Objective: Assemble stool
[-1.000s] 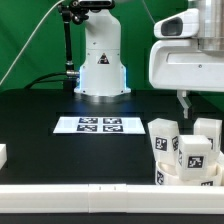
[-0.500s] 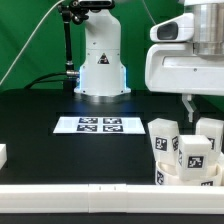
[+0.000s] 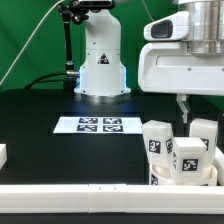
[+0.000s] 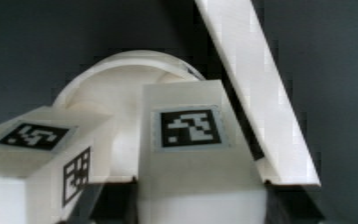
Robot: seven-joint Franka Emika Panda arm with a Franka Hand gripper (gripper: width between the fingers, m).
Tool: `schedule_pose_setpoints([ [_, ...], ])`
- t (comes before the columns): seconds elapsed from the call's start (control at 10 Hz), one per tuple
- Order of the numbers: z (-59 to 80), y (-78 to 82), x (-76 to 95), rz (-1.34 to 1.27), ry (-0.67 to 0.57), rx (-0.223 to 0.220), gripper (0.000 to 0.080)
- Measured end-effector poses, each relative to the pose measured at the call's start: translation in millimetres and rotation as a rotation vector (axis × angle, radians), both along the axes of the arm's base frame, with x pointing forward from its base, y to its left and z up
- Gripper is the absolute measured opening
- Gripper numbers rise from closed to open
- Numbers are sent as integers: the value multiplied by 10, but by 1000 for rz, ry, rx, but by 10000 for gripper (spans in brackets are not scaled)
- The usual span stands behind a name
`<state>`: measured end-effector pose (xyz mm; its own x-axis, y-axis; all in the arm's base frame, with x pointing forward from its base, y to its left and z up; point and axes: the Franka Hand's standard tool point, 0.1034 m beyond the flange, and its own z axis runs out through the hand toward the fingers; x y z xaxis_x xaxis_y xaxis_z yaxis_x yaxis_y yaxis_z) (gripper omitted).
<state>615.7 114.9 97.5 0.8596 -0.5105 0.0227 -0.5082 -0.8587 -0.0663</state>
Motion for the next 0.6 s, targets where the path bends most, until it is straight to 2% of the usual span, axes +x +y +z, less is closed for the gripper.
schedule_pose_setpoints([
  [0.5, -4, 4, -2, -370, 18, 22, 335],
  [0.6, -13, 7, -13, -512, 27, 31, 335],
])
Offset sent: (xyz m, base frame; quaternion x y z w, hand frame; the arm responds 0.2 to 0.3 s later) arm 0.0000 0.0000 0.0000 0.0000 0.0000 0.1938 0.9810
